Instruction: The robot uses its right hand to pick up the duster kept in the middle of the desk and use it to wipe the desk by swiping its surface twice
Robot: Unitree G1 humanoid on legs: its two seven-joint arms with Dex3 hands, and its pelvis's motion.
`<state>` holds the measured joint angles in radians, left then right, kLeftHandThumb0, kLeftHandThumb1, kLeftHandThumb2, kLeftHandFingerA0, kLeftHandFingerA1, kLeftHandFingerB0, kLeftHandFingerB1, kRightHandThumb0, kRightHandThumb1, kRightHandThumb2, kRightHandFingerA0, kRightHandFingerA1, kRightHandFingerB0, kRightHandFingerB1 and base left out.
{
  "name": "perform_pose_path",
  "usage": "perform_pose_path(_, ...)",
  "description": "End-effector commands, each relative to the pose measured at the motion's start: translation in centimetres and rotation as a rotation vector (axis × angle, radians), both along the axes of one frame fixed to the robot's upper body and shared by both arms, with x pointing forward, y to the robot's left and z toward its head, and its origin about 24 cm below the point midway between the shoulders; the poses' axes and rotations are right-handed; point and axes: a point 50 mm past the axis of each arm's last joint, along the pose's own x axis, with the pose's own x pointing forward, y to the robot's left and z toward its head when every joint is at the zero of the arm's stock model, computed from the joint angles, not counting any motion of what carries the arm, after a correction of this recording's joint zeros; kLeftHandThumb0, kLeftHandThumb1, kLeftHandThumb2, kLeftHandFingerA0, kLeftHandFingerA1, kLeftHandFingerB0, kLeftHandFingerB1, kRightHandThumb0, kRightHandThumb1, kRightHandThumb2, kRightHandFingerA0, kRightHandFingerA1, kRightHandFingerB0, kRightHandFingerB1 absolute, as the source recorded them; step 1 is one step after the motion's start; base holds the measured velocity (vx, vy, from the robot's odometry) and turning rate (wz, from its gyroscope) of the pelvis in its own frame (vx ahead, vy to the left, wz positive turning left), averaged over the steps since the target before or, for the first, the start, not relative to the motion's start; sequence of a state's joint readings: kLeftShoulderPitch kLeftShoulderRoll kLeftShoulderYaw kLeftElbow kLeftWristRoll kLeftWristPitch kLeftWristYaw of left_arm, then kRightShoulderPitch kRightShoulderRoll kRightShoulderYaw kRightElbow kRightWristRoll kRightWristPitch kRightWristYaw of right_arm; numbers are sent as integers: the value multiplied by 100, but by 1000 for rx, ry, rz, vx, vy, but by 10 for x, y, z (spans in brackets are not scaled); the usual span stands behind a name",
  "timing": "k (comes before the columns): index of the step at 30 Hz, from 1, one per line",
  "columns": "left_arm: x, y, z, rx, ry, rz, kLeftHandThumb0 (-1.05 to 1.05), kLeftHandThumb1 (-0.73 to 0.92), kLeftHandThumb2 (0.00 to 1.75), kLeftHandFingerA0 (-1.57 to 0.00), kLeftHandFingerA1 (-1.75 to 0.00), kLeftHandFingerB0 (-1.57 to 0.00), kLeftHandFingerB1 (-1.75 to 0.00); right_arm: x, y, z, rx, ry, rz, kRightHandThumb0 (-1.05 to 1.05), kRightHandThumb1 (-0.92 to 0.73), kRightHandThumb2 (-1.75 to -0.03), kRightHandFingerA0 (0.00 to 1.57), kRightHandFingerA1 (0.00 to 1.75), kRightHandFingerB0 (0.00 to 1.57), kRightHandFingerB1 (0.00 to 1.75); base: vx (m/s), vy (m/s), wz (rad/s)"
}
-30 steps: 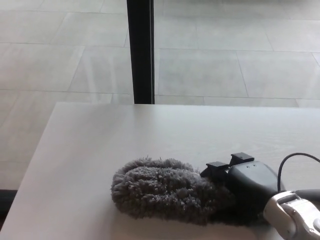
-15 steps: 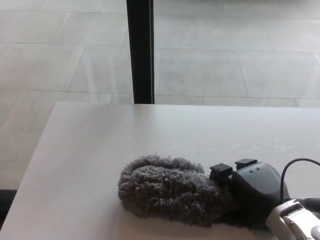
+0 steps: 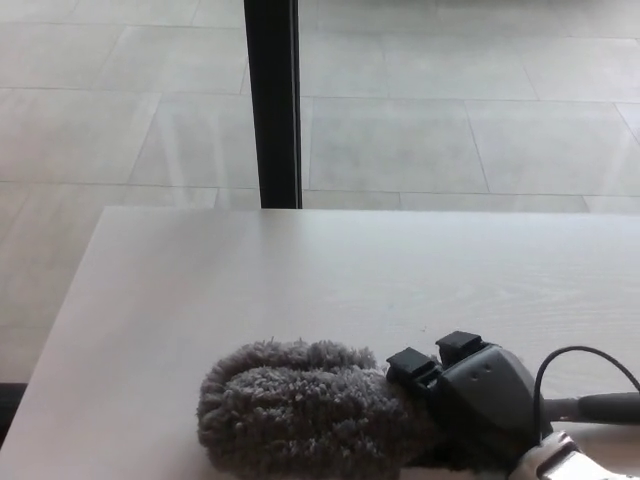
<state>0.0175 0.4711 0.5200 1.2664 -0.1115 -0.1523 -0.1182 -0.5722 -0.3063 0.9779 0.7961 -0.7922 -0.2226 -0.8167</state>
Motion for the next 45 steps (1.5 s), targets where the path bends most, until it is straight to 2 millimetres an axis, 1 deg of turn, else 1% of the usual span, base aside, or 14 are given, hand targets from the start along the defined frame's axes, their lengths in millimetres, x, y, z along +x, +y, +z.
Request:
perform_pose_path(1,5,14,16,18,-36,-61,-52,58,58,-82,-57,-71,-51,-43,5,-34,-70,-22,288,-42,-70,-72,92,175,72,112,0,0,0)
perform_pose_path(16,5,12,14,12,-29,-62,-50,59,58,-82,-58,-73,-50,-43,-18,-41,-129,42,266,-39,-65,-77,91,175,67,142,0,0,0)
perform_pose_path(17,4,12,14,5,-35,-56,-50,59,58,-81,-58,-72,-51,-41,-19,-40,-124,41,254,-48,-51,-100,117,136,80,113,0,0,0)
perform_pose_path(18,4,13,14,3,-37,-54,-50,59,58,-82,-59,-74,-51,-39,-20,-39,-126,51,246,-41,-69,-74,92,175,66,138,0,0,0)
perform_pose_path(20,4,13,15,18,-34,-55,-50,58,58,-83,-58,-77,-52,-32,-23,-38,-155,50,192,-51,-52,-100,122,139,77,109,0,0,0)
perform_pose_path(24,3,14,15,11,-40,-59,-52,58,58,-81,-58,-75,-52,-17,-35,-36,-193,105,38,-47,-52,-99,120,137,76,101,0,0,0)
perform_pose_path(26,2,14,15,12,-36,-68,-53,58,58,-80,-58,-74,-51,-10,-42,-35,-213,163,-44,-48,-64,-66,98,175,84,103,0,0,0)
perform_pose_path(30,2,14,16,7,-49,-59,-54,58,58,-82,-61,-78,-54,3,-53,-35,-240,231,-232,-43,-57,-62,95,172,88,71,0,0,0)
perform_pose_path(35,1,12,13,-6,-50,-54,-52,58,58,-80,-59,-75,-52,18,-90,-31,-210,382,-549,-35,-64,-66,88,167,80,91,0,0,0)
perform_pose_path(37,-1,11,12,-13,-49,-45,-56,56,57,-83,-63,-79,-54,20,-115,-26,-87,417,-722,-29,-54,-78,87,170,75,134,0,0,0)
perform_pose_path(38,-1,11,12,-15,-50,-46,-55,56,58,-82,-61,-77,-53,20,-121,-24,-53,410,-760,-33,-53,-75,91,162,71,93,0,0,0)
perform_pose_path(40,-3,11,11,-21,-53,-30,-48,57,58,-81,-57,-74,-52,20,-139,-17,17,395,-859,-33,-57,-69,90,165,74,111,0,0,0)
perform_pose_path(42,-5,11,10,-36,-67,0,-48,56,57,-81,-60,-75,-53,21,-159,-7,142,377,-955,-35,-65,-66,87,150,71,69,0,0,0)
perform_pose_path(45,-5,11,10,-21,-42,-9,-49,58,58,-81,-58,-76,-52,18,-193,10,305,331,-1102,-38,-61,-70,96,161,88,101,0,0,0)
